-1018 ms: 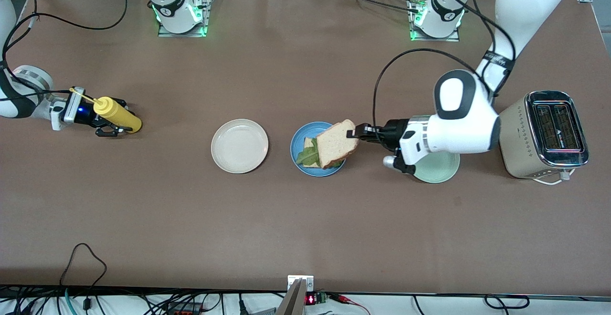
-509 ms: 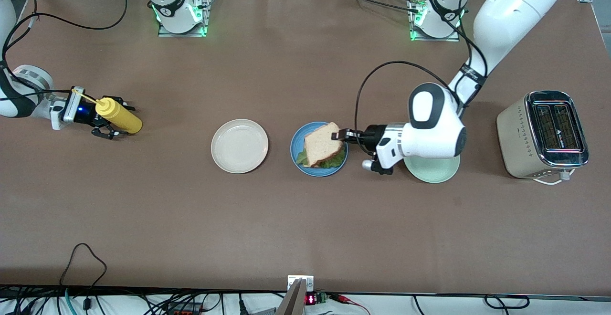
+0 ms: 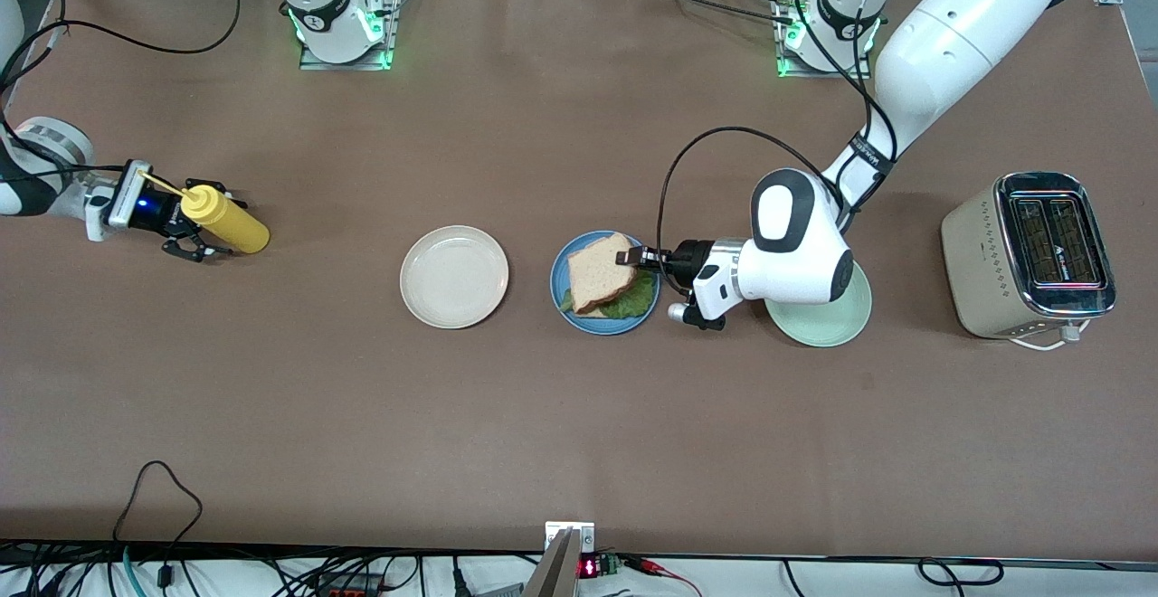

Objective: Make sandwich in blue plate with both arms
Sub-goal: 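Lower the bread onto the lettuce with the left gripper, then release the bread with the left gripper while the right gripper releases mustard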

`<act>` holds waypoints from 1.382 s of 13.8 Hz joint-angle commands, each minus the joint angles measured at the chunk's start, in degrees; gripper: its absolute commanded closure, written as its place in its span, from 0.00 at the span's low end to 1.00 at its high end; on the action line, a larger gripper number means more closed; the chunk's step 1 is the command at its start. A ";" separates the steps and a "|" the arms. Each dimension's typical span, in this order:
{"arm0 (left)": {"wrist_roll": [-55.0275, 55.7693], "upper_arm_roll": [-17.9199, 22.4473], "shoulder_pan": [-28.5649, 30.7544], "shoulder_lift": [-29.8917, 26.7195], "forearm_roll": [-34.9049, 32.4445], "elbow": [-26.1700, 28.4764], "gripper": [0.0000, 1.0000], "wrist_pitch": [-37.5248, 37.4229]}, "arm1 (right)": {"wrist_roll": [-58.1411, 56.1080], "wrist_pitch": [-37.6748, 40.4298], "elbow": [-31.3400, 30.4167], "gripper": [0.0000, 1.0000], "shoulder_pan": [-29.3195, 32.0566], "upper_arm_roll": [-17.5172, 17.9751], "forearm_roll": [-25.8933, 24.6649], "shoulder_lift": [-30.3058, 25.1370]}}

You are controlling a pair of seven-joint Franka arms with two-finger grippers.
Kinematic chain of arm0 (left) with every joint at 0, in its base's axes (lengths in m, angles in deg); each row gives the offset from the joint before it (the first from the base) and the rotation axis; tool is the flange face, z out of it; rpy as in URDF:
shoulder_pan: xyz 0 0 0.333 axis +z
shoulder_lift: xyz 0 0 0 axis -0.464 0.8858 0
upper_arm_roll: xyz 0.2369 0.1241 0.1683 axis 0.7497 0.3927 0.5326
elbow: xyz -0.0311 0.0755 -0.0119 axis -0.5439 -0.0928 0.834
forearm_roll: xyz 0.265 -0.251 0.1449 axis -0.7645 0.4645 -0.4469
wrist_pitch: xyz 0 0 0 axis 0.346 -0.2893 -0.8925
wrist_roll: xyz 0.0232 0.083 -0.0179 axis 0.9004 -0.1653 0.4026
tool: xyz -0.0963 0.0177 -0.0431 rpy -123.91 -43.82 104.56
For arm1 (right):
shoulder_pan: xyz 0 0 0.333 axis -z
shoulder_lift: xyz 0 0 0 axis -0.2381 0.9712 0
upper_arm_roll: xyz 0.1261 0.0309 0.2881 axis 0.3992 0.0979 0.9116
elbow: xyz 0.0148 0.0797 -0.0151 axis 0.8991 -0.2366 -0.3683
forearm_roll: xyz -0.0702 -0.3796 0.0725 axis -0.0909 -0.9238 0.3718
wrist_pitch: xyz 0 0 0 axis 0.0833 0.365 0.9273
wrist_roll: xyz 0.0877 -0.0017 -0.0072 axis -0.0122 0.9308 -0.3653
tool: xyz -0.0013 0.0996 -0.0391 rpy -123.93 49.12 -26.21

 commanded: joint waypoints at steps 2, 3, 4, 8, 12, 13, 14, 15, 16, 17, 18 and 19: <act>-1.83 -0.04 0.53 2.44 1.50 -0.69 0.87 0.19 | 0.04 3.22 2.93 0.00 1.62 -1.62 -1.14 0.23; -1.83 0.14 0.79 3.49 1.50 -0.69 0.83 0.19 | 0.04 4.00 3.20 0.00 1.62 -2.32 -1.32 -0.04; -1.83 0.49 0.88 4.54 1.41 -1.03 0.74 0.19 | 0.13 5.31 4.76 0.00 1.62 -2.33 -2.10 -0.12; -2.01 0.93 2.55 5.26 0.89 -2.18 0.24 1.06 | 2.23 10.24 11.62 0.00 1.62 -2.41 -4.48 -0.65; -9.92 0.41 6.41 4.64 1.24 -2.18 0.00 0.28 | 8.37 16.21 18.21 0.00 1.62 -2.33 -7.29 -0.74; -9.40 0.06 7.12 3.16 1.24 -2.01 0.00 -0.68 | 10.13 17.53 19.36 0.00 1.62 -2.24 -7.90 -1.35; -8.44 0.06 7.12 1.50 1.24 -1.92 0.00 -1.47 | 12.15 18.76 20.33 0.00 1.62 -2.24 -8.52 -2.40; -7.03 0.23 7.04 -0.52 0.80 -1.65 0.00 -2.35 | 14.35 20.08 21.38 0.00 1.62 -2.24 -9.05 -3.72; -5.98 0.58 7.04 -2.20 0.53 -1.39 0.00 -3.93 | 17.06 21.31 22.44 0.00 1.62 -2.24 -9.66 -5.03; -5.53 0.84 7.30 -3.69 0.44 -1.04 0.00 -6.03 | 20.31 23.15 23.49 0.00 1.62 -2.24 -10.01 -6.44; -4.74 1.98 7.47 -5.53 0.27 -0.86 0.00 -8.49 | 24.78 24.30 23.68 0.00 1.44 -2.15 -10.45 -8.98; -3.86 4.16 7.39 -7.81 -1.73 -0.86 0.00 -11.12 | 28.48 24.48 23.68 0.00 1.35 -1.89 -10.63 -11.61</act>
